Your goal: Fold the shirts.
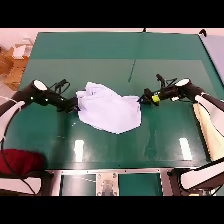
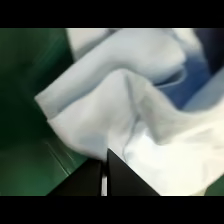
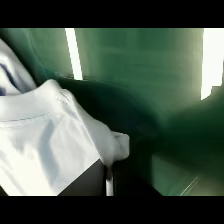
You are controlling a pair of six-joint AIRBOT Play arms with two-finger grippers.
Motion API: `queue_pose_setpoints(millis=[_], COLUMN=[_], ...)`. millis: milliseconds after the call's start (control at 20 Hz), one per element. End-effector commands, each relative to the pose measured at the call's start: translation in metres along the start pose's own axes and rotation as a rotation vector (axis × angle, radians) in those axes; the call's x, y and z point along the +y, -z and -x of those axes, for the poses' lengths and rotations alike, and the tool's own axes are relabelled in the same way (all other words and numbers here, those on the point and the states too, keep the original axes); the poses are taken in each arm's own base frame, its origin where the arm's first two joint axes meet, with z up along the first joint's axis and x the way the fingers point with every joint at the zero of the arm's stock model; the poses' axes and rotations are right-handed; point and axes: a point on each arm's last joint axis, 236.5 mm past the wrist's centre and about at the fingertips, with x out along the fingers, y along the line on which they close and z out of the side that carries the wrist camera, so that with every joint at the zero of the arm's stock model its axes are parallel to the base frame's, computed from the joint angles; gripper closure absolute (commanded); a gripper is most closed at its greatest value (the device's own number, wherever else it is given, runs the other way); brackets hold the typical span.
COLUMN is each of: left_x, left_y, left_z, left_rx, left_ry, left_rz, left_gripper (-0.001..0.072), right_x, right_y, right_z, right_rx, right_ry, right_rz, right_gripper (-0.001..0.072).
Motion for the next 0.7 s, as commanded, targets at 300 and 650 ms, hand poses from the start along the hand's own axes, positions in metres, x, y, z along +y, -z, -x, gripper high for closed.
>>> queue_pose_setpoints(millis=[300, 650], left_x=[-0.209, -0.363], left_y=[-0.062, 0.092], left_z=[0.269, 0.519], left_rx=[-0.597, -1.246], left_ry=[0.116, 0.159], left_rz=[-0.519, -0.967], left_gripper=[0.0689, 0.069], right_x=[0.197, 0.377], right_y=[-0.062, 0.048], right_z=[0.192, 0.443], right_rx=[-0.327, -1.007], right_ry=[-0.117, -0.159], right_rz=[0.416, 0.806], right_gripper=[0.0696, 0.0696])
